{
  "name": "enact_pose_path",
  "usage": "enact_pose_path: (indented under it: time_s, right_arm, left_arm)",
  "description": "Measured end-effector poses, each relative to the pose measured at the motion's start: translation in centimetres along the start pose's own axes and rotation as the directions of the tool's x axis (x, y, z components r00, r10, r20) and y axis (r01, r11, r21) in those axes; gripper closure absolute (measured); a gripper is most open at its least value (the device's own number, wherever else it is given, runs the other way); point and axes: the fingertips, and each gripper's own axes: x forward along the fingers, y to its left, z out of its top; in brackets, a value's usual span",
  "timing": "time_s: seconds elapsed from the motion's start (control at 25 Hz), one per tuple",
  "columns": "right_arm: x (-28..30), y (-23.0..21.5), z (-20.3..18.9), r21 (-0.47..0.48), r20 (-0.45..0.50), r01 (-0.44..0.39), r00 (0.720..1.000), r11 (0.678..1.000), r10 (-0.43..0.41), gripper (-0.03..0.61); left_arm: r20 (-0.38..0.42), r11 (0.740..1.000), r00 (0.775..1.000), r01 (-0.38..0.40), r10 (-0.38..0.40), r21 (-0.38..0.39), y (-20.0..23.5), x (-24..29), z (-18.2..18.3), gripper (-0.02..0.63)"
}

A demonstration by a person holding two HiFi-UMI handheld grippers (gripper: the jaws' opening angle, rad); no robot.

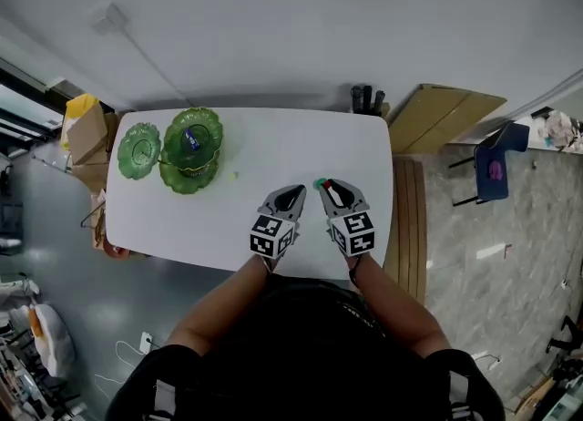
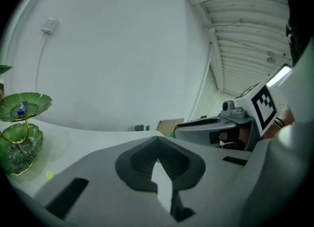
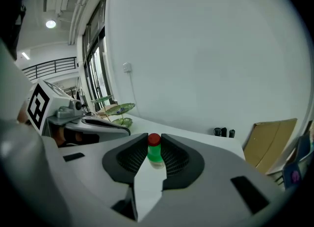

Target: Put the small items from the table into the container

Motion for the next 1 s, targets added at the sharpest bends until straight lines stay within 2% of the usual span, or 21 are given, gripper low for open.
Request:
enact_pose_path:
  time_s: [0.16,0.4,0.52,0.8,1.0]
  right_arm:
    - [-3.7,1.0,1.6,-0.021,0.047,-0.009,0.999,1.000,0.010,0.491]
    - [-7.2,1.2,3.1,-0.060,0.102,-0.006,0.995,0.998,0.012,0.491]
    - [-8.0,1.3,3.3,-0.056,0.118,-0.006,0.993,0.998,0.012,0.490]
    - [-6.9,3.9,3.2,-0.053,0.130,-0.057,0.990,0.997,0.063,0.489]
    - [-5.9,7.0,3.4,-0.084,0.118,-0.096,0.987,0.992,0.106,0.489]
  left_arm:
    - [0.034,1.000,0.999,-0.027,0.027,-0.005,-1.9,-1.2,0.9,0.606]
    - [0.102,0.997,0.994,-0.043,0.037,0.057,-4.8,-2.2,3.5,0.606]
    - [0.110,0.996,0.993,-0.049,0.041,0.072,-5.7,-3.0,3.7,0.606]
    - [0.114,0.991,0.988,-0.109,0.100,0.080,-4.3,-6.1,3.0,0.606]
    - [0.127,0.987,0.981,-0.152,0.145,0.047,-2.2,-8.6,2.2,0.606]
